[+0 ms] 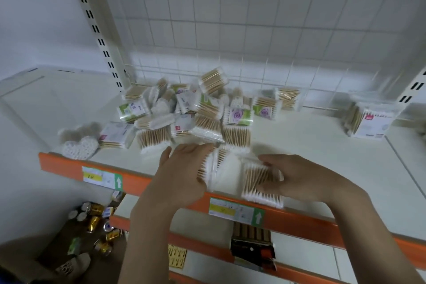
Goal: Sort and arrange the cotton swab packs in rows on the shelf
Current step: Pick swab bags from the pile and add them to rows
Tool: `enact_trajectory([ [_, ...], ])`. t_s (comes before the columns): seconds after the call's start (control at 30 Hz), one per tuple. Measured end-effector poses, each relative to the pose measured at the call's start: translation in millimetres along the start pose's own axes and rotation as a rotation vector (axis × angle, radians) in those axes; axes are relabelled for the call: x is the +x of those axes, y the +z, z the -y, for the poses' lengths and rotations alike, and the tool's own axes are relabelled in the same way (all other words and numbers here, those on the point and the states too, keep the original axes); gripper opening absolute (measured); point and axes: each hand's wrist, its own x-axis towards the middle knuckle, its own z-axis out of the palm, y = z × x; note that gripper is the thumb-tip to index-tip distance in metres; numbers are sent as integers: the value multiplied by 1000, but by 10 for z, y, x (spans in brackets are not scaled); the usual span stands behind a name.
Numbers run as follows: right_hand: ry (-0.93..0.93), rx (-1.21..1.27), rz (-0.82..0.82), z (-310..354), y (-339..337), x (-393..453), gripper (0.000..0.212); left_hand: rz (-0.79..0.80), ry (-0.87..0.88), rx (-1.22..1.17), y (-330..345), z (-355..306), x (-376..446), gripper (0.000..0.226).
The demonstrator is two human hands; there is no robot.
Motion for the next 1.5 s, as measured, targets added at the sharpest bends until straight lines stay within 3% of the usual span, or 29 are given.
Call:
enact_trajectory([
  [0.13, -24, -9, -55, 48, 11, -19, 76, -101, 23, 34, -11, 16, -6, 76],
  [0.4, -44, 60, -391, 38, 97, -276, 54, -273, 13, -7, -70, -109, -179, 32],
  [0.63, -6, 172, -540, -127, 92, -782, 37, -357, 236, -241, -136, -555, -117, 33],
  [1.0, 146, 67, -787, -765, -268, -1424, 35, -390, 340, -301, 93, -1386, 267, 25],
  [1.27, 122, -152, -827, -1417, -775, -1395, 35, -487, 304, -379, 256, -1948, 588, 25],
  [1.5, 90, -272, -691, -1768, -1135, -834, 32, -546, 244, -400, 408, -2117, 689, 23],
])
